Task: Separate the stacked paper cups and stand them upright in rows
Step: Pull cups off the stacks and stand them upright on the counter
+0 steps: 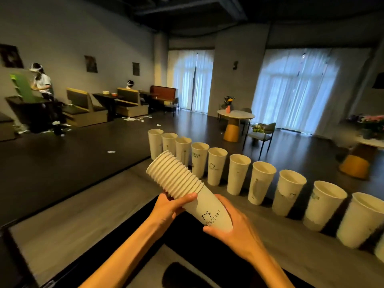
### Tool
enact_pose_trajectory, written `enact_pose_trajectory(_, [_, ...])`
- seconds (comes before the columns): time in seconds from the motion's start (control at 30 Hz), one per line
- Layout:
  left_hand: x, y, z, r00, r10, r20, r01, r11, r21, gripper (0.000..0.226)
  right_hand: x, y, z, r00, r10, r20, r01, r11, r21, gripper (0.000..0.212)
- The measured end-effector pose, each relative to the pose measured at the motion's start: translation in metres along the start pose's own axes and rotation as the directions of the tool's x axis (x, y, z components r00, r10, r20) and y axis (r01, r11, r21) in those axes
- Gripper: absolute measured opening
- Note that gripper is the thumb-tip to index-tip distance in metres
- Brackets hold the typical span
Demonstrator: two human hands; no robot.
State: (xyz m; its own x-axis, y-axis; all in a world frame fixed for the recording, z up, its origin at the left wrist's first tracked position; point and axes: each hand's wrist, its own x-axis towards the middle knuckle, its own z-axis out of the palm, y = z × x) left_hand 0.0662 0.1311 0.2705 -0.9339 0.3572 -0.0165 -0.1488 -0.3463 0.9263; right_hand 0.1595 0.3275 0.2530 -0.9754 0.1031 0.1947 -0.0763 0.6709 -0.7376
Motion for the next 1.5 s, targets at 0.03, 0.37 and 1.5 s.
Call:
enact_pose_trajectory(0.03, [0.008, 0.007, -0.015, 1.0, 0.006, -0.02, -0.006, 1.0, -0.001, 0.06, 0.013, -0.01, 0.011, 1.0, -0.007, 0.022, 0.007, 1.0, 0.005, 0.091])
enact_pose_trajectory(0.37, [0.1, 0.075, -0.156, 0.978, 0.176, -0.109, -0.165, 0.98, 0.108, 0.091, 0.156, -0.076, 0.122, 0.997, -0.078, 0.001, 0.078, 0.997, -0.001, 0.097])
enact_pose_trajectory(1.5, [0.271, 0.079, -0.372, 0.914, -0.135, -0.382, -0.145, 0.772, -0.618, 0.056, 0.456, -0.064, 0.28, 0.954, 0.261, -0.151, -0.212, 0.936, 0.28, 0.1])
